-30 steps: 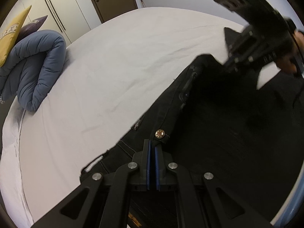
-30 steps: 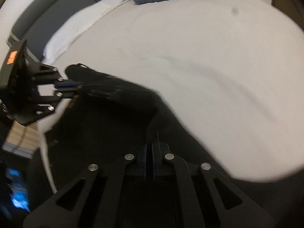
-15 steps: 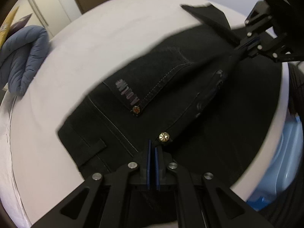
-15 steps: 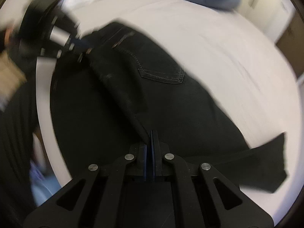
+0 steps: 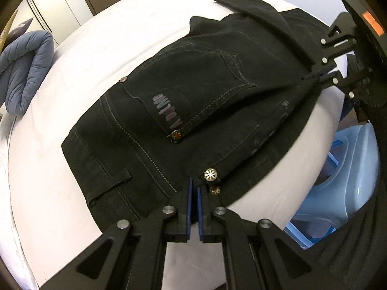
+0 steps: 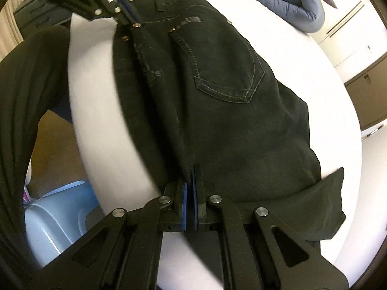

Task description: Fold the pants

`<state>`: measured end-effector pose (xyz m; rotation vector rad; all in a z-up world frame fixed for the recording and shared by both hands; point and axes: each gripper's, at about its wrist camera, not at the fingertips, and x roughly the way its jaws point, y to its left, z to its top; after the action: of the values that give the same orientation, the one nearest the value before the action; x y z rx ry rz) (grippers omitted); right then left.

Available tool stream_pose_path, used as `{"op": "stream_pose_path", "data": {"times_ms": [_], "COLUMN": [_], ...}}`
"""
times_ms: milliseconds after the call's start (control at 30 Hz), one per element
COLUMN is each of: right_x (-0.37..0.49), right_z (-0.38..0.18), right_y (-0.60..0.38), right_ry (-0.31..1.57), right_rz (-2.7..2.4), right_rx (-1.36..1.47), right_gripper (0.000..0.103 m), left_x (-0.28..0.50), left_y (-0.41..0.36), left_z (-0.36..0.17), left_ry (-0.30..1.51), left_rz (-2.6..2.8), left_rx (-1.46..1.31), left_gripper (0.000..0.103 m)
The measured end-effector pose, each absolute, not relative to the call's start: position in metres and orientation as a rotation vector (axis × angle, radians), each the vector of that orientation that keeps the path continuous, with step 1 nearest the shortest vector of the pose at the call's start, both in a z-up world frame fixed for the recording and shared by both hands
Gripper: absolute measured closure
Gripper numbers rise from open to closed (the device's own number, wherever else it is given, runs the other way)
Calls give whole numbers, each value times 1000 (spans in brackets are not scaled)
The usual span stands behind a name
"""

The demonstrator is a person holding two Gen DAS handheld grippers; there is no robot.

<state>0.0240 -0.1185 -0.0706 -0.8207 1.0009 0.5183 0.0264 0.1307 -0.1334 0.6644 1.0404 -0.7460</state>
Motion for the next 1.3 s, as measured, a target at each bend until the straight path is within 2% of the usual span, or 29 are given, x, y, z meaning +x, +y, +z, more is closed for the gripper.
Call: {"op": "stream_pose_path", "data": {"times_ms": [300, 467, 533, 567, 600, 667, 700, 733, 900, 1000, 1100, 1167, 1233, 1300], "right_x": [23, 15, 14, 15, 17, 19, 20, 21, 19, 18, 19, 20, 16, 11], "right_z": [-70, -80, -84, -85, -85, -83, -83, -83, -86, -86, -80, -72, -57, -37], "right_y": [-139, -133, -131, -132, -134, -138, -139, -141, -138, -139, -149, -164, -181, -203], "right_ry": [992, 1014, 1011, 1017, 1025, 1038, 1042, 1045, 1030, 1020, 1009, 1018, 1019, 979], "right_rz": [489, 466, 444, 435, 427, 421, 421, 421, 399, 371, 364, 388, 413, 413], "right_rx": [-852, -851, -840, -821, -794, -742, -723, -711, -721, -670, -556, -435, -301, -173], "right_gripper": [101, 97, 96, 96, 96, 96, 96, 96, 96, 96, 96, 87, 80, 77], "left_x": [50, 54, 52, 52, 51, 48, 47, 46, 52, 66, 81, 91, 89, 84], "left_y": [137, 141, 139, 138, 139, 143, 147, 148, 128, 100, 68, 56, 52, 51], "left_z": [-137, -139, -134, -132, -125, -113, -104, -98, -62, -59, -88, -127, -153, -154], "left_ry": [1052, 1069, 1061, 1059, 1054, 1053, 1064, 1061, 990, 965, 1002, 1100, 1115, 1101], "left_rz": [-739, -711, -665, -633, -591, -590, -602, -605, -618, -640, -626, -586, -560, -550], "left_rx": [656, 616, 652, 670, 686, 668, 639, 617, 490, 379, 331, 324, 328, 301], "left_gripper": [99, 91, 74, 53, 44, 41, 32, 29, 28, 28, 31, 37, 30, 28]}}
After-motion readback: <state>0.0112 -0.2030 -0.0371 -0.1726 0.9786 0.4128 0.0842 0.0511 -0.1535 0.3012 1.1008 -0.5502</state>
